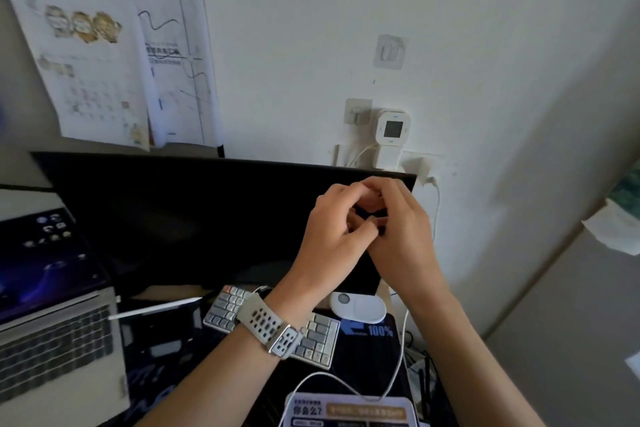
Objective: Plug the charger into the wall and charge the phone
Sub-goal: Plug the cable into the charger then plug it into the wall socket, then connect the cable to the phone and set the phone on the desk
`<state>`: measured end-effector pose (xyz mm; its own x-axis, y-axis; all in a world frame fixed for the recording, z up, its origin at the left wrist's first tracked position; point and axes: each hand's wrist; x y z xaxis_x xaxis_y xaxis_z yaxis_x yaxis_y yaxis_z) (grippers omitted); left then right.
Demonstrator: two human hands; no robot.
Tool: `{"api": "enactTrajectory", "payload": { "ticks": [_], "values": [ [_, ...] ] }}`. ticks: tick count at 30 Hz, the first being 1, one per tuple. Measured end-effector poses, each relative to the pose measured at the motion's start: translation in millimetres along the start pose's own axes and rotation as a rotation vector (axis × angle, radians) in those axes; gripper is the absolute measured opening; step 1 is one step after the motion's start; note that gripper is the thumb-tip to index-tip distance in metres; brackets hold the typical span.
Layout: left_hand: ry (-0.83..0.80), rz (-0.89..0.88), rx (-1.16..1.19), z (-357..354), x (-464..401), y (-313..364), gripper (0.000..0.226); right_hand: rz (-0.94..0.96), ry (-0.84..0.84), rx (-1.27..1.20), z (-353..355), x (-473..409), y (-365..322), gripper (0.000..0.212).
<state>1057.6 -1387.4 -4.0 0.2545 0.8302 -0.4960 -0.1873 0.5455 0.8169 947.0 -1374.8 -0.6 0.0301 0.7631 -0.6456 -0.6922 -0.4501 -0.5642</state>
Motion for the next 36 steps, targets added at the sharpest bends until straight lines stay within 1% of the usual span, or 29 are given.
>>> {"api": "enactTrajectory", "payload": {
  "ticks": [3, 6, 12, 16, 23, 28, 32, 34, 36],
  "values": [
    [0.016, 0.014, -0.077, 37, 26, -2, 0.02, -0.008, -0.035, -0.008, -23, 16, -29, 0.039],
    [0.051, 0.042, -0.15, 76, 56, -9, 0.023, -0.004, -0.081, -0.008, -48, 34, -54, 0.036],
    [0.069, 0.134, -0.27, 141, 118, -40, 0.023, -0.044, -0.168, 0.014, -104, 79, -86, 0.036],
    [0.06, 0.246, -0.325, 169, 156, -71, 0.023, -0.05, -0.266, 0.028, -141, 107, -92, 0.036],
    [0.037, 0.456, -0.437, 197, 213, -125, 0.021, -0.114, -0.521, 0.102, -206, 156, -78, 0.033],
    [-0.03, 0.511, -0.508, 202, 242, -161, 0.023, -0.185, -0.737, 0.176, -246, 197, -62, 0.032],
    [-0.099, 0.554, -0.55, 199, 264, -192, 0.022, -0.223, -0.845, 0.193, -271, 230, -50, 0.031],
    [-0.176, 0.569, -0.589, 197, 280, -209, 0.024, -0.241, -0.888, 0.203, -283, 247, -46, 0.03],
    [-0.322, 0.572, -0.676, 196, 297, -226, 0.032, -0.259, -0.923, 0.221, -293, 262, -43, 0.028]
  ]
}}
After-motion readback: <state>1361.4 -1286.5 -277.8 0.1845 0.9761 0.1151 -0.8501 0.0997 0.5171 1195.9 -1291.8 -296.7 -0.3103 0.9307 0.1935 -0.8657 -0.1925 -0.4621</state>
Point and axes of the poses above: each hand's wrist, its own x-axis away from the middle knuckle, its own z-axis out of the back of the hand, y = z × x, and after that the axes turned 1 degree about -x, right-handed
